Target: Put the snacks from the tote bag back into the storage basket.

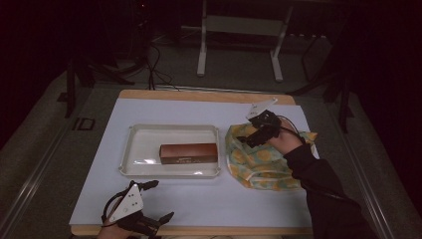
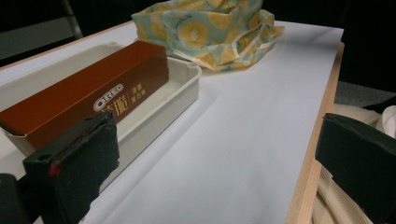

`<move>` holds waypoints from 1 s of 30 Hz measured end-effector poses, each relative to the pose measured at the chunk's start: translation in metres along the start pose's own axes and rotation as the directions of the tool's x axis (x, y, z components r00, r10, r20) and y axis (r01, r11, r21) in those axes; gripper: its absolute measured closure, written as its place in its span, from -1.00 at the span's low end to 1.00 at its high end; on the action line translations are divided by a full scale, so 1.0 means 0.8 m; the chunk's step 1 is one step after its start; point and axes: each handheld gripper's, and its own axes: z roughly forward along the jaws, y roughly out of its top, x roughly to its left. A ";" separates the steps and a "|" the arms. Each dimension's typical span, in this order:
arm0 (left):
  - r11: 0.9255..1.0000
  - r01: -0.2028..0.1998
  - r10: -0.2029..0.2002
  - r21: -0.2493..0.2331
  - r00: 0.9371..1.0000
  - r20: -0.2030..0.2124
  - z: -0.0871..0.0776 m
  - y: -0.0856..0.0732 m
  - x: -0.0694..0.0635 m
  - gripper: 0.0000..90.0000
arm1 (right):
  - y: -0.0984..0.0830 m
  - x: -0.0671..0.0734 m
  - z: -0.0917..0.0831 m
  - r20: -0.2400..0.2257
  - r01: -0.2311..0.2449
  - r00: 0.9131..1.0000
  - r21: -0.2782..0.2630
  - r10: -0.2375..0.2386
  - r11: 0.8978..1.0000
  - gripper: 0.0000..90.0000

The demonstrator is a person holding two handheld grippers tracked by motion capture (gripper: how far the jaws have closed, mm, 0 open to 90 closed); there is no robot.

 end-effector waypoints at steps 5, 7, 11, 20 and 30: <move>1.000 -0.002 0.002 0.006 1.000 0.002 0.001 0.000 0.000 -1.00 | -0.020 -0.001 -0.009 0.041 -0.073 0.996 -0.045 0.075 0.996 -0.64; 1.000 -0.001 0.001 0.008 1.000 0.005 0.001 0.000 0.000 -1.00 | -0.028 0.001 -0.013 0.068 -0.097 0.993 -0.062 0.101 0.993 -0.64; 1.000 -0.002 0.002 0.007 1.000 0.004 0.001 0.000 -0.001 -1.00 | -0.043 0.006 -0.020 0.123 -0.145 0.980 -0.082 0.154 0.986 -0.68; 1.000 -0.003 0.003 0.009 1.000 0.003 0.001 0.000 0.000 -1.00 | -0.077 0.017 -0.040 0.232 -0.216 0.937 -0.209 0.263 0.954 -0.69; 1.000 -0.004 0.004 0.012 1.000 0.006 0.002 0.000 -0.001 -1.00 | -0.115 0.041 -0.056 0.297 -0.264 0.888 -0.298 0.352 0.917 -0.69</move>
